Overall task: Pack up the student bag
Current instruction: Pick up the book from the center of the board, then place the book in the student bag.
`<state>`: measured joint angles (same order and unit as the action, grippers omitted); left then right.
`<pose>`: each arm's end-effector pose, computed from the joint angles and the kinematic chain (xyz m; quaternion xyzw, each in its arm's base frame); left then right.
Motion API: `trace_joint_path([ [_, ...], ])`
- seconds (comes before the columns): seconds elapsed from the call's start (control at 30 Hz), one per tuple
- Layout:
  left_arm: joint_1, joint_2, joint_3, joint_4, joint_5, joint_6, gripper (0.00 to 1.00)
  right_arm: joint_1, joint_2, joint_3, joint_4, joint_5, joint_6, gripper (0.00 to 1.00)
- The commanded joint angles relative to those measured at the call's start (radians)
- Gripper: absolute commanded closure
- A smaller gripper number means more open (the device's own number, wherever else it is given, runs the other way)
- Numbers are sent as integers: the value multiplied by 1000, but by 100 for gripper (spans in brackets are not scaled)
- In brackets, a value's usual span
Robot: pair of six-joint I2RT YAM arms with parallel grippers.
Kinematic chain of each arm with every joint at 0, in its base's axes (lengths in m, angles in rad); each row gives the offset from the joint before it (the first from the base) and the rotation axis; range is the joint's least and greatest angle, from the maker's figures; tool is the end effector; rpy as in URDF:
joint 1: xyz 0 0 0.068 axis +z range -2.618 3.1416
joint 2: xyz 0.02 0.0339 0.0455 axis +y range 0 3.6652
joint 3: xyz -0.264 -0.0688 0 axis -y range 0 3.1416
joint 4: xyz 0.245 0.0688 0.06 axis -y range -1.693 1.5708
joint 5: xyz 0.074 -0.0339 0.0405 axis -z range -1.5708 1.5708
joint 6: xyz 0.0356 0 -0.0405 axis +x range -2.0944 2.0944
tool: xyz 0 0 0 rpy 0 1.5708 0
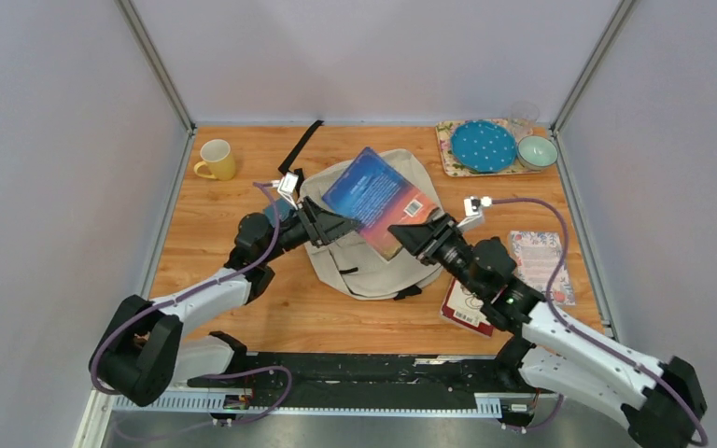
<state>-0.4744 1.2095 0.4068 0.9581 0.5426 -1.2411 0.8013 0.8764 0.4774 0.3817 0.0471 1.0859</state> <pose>0.2080 -0.1275 0.2421 -0.0454 0.6570 -0.6677 0.3471 0.1471 0.1494 0.2746 0.1175 0.7035 0.5575 0.4249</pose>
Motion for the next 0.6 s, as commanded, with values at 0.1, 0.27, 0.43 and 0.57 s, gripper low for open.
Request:
trace_joint_path([
  [0.1,-163,-91,251,-815,-116,796,21,-34,-348,101,-570,442,-230,100],
  [0.27,-276,-6,340,-953,-151,1037,20,-34,-496,179,-789,576,-260,100],
  [0.43,-432,83,392,-1009,-243,1213,19,-34,-548,271,-926,648,-325,100],
  [0.57,-490,188,444,-1004,-237,1240,19,-34,-574,319,-986,672,-336,100],
])
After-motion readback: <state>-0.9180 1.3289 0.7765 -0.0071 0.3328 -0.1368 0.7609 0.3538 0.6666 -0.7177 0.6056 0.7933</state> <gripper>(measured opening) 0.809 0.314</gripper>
